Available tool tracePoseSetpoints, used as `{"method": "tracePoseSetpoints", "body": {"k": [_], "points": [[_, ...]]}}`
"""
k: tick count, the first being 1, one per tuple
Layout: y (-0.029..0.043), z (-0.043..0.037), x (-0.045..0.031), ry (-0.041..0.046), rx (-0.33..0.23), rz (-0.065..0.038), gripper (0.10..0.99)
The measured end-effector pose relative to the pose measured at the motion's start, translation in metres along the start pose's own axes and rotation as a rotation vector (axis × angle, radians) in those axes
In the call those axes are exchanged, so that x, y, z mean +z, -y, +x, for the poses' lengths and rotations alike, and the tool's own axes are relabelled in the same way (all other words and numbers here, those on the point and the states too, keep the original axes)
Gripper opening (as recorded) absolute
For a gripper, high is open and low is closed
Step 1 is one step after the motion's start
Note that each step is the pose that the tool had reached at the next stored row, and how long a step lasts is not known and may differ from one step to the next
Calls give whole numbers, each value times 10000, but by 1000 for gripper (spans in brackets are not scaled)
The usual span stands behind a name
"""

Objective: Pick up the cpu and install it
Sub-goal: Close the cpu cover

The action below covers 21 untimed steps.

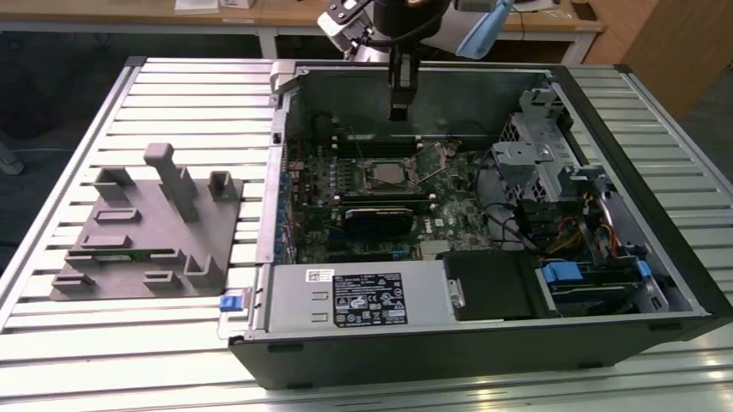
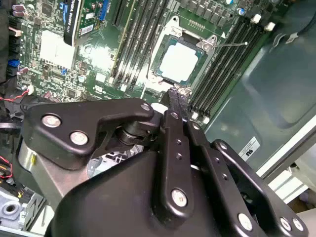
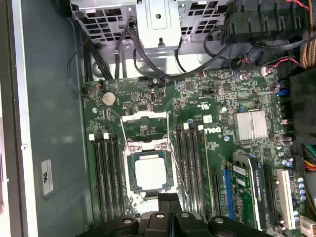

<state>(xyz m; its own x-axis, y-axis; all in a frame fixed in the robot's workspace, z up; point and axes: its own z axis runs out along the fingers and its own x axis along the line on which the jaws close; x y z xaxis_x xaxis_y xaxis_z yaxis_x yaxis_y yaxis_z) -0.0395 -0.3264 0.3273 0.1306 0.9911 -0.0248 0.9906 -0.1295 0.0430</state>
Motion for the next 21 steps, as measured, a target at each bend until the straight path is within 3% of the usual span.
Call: {"method": "tracePoseSetpoints", "body": {"k": [3,10,16,21], "points": [[-5,12,5,2,63,2,106],[-13,-43,9,-1,30,1,106],[-14,-44,17,-37,-864,-20,106],[-33,-41,22,-46,-998,-25,106]]}}
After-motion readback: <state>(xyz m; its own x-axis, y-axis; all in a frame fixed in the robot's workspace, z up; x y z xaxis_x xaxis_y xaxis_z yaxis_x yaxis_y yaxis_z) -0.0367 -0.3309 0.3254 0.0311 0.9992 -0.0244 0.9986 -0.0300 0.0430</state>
